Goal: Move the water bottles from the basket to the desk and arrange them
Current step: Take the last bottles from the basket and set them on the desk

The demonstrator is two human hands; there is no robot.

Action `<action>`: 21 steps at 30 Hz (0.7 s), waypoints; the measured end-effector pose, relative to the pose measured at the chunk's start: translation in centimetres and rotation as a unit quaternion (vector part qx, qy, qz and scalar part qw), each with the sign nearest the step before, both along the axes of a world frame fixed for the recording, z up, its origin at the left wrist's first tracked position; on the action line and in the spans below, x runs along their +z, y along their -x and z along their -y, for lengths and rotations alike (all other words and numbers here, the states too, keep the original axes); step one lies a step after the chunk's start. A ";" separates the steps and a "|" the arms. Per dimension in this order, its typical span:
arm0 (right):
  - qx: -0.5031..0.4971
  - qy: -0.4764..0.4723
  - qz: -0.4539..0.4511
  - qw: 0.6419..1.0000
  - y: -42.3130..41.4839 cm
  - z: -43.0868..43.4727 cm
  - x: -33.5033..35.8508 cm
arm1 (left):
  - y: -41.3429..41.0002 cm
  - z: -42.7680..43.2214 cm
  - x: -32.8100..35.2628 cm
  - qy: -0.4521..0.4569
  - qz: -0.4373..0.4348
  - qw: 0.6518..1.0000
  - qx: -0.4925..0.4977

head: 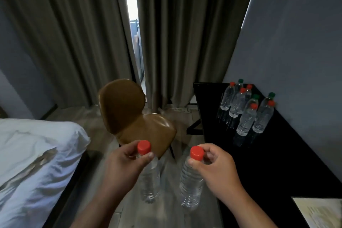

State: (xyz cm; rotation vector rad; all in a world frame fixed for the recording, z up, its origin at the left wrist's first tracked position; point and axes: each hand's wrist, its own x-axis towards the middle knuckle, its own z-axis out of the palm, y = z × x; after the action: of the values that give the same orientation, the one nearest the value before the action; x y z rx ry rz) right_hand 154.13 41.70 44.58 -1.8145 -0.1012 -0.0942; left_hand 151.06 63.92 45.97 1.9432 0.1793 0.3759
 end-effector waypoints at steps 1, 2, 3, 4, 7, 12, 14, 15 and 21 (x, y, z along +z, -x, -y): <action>-0.006 0.002 -0.002 1.000 -1.1 -0.2 0.0 | -1.4 -0.2 0.0 0.004 -0.002 1.000 -0.009; -0.011 0.005 -0.003 1.000 -2.3 -0.5 -0.1 | -3.0 -0.5 -0.1 0.008 -0.004 1.000 -0.019; -0.018 0.008 -0.004 1.000 -3.7 -0.8 -0.2 | -4.6 -0.9 -0.2 0.009 -0.004 1.000 -0.028; -0.026 0.010 -0.004 1.000 -5.0 -1.2 -0.2 | -6.4 -1.4 -0.4 0.008 -0.002 0.999 -0.034; -0.055 0.013 -0.009 0.998 -9.6 -2.5 -0.3 | -11.7 -3.1 -0.3 0.012 0.002 0.998 -0.058; -0.089 0.036 -0.022 0.995 -17.0 -4.3 -0.1 | -20.8 -5.3 0.2 0.052 0.003 0.992 -0.115; -0.104 0.040 -0.027 0.993 -19.3 -4.9 0.0 | -23.9 -5.9 0.1 0.059 -0.006 0.988 -0.143; -0.115 0.045 -0.027 0.992 -20.3 -5.1 0.0 | -25.4 -6.1 -0.1 0.059 -0.010 0.986 -0.154; -0.177 0.046 -0.041 0.982 -24.9 -4.8 -0.8 | -33.0 -5.4 -2.6 0.043 -0.037 0.979 -0.194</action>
State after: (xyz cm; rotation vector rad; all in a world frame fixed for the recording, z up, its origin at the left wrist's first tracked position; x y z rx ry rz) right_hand 179.01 46.49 43.76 -1.9099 0.2822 -0.2704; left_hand 184.01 69.33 43.39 1.8560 -0.1350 0.0358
